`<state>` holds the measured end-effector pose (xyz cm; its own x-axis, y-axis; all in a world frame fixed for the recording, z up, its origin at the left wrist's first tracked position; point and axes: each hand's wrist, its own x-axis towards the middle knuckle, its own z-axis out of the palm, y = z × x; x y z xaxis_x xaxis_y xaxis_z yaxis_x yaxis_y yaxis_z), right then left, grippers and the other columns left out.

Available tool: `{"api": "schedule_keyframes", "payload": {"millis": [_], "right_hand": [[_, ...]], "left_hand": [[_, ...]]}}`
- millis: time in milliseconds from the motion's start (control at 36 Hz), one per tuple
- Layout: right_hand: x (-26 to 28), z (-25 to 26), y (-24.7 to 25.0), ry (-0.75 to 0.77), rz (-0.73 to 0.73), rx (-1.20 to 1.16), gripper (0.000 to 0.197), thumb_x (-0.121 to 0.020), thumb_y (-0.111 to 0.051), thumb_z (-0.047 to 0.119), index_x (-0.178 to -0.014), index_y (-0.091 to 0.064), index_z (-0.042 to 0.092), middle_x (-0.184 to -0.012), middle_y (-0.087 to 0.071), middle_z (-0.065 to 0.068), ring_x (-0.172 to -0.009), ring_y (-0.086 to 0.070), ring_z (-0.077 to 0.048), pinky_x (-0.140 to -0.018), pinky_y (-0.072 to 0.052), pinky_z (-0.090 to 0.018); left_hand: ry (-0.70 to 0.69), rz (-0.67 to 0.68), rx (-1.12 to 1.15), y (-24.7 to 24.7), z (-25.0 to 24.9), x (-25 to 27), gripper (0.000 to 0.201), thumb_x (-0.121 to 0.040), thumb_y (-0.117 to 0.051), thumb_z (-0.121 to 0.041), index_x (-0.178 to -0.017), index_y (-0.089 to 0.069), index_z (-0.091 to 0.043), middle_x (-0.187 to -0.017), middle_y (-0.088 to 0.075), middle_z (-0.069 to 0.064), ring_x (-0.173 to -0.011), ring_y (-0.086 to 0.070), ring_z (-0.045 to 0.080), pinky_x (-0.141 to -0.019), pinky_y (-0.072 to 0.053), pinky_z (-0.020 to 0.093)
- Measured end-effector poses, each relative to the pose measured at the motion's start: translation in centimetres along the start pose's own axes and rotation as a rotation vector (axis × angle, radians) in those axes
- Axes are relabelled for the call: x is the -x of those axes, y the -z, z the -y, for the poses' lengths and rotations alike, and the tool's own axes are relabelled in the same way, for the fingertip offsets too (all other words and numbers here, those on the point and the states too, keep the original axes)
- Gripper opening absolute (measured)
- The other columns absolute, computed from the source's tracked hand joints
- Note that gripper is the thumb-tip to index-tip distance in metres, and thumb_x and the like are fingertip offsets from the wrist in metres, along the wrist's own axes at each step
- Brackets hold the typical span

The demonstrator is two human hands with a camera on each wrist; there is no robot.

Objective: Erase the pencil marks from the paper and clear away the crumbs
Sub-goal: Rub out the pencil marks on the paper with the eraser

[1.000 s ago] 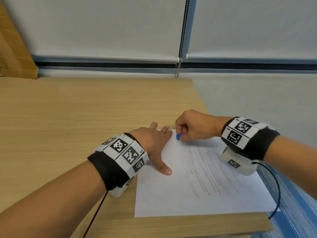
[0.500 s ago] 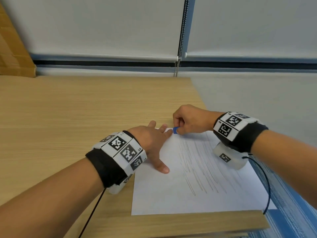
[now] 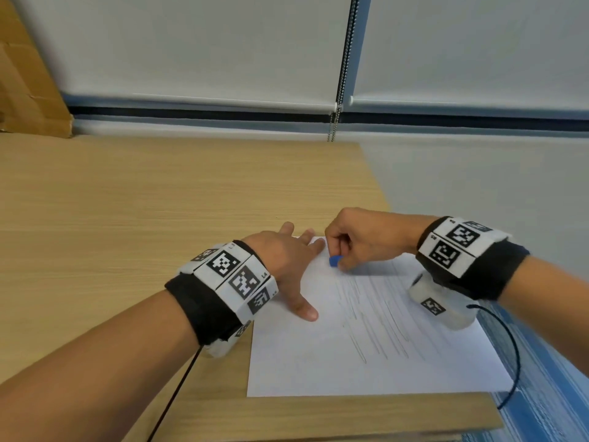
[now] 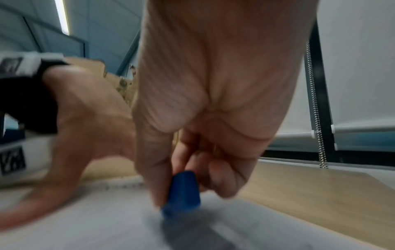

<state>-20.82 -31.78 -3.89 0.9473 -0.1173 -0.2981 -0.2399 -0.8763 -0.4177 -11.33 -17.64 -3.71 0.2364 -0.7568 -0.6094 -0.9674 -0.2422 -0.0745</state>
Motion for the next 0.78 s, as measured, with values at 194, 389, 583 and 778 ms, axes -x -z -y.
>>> {"api": "schedule_keyframes", "payload": {"millis": [194,389,583,778], "right_hand": [[-0.7,-0.2,0.7,-0.050,-0.176,0.111,0.010,-0.078,-0.071,0.008,-0.074,-0.062,0.011,-0.063,-0.056,0.006,-0.056,-0.048,-0.005,-0.047,-0.037,-0.007],[0.9,0.1,0.3,-0.033,0.098,-0.075,0.008,-0.075,-0.077,0.008,-0.080,-0.071,0.008,-0.068,-0.065,0.001,-0.055,-0.054,-0.003,-0.060,-0.047,-0.021],[1.0,0.0,-0.3,-0.041,0.010,-0.092,0.008,-0.076,-0.074,0.007,-0.075,-0.067,0.009,-0.067,-0.065,-0.002,-0.054,-0.054,-0.005,-0.057,-0.046,-0.020],[0.1,0.0,0.4,-0.061,-0.086,-0.016,0.006,-0.078,-0.074,0.010,-0.077,-0.068,0.008,-0.065,-0.064,0.001,-0.051,-0.052,0.002,-0.053,-0.043,-0.013]], "left_hand": [[0.010,-0.004,-0.032,0.1,-0.1,0.0,0.124,-0.072,-0.069,-0.068,-0.153,0.016,-0.029,-0.160,0.020,-0.012,-0.147,0.014,0.025,-0.111,-0.027,0.052],[0.027,0.022,-0.053,0.2,-0.3,-0.1,0.125,-0.072,-0.068,-0.069,-0.152,0.018,-0.028,-0.160,0.022,-0.010,-0.146,0.019,0.028,-0.112,-0.023,0.054],[0.028,0.017,-0.067,0.3,-0.4,0.0,0.124,-0.073,-0.068,-0.068,-0.153,0.018,-0.028,-0.160,0.020,-0.010,-0.147,0.015,0.027,-0.110,-0.026,0.053],[0.040,0.033,-0.065,0.3,-0.5,0.0,0.124,-0.073,-0.067,-0.069,-0.152,0.020,-0.028,-0.159,0.023,-0.011,-0.147,0.018,0.027,-0.111,-0.024,0.054]]}}
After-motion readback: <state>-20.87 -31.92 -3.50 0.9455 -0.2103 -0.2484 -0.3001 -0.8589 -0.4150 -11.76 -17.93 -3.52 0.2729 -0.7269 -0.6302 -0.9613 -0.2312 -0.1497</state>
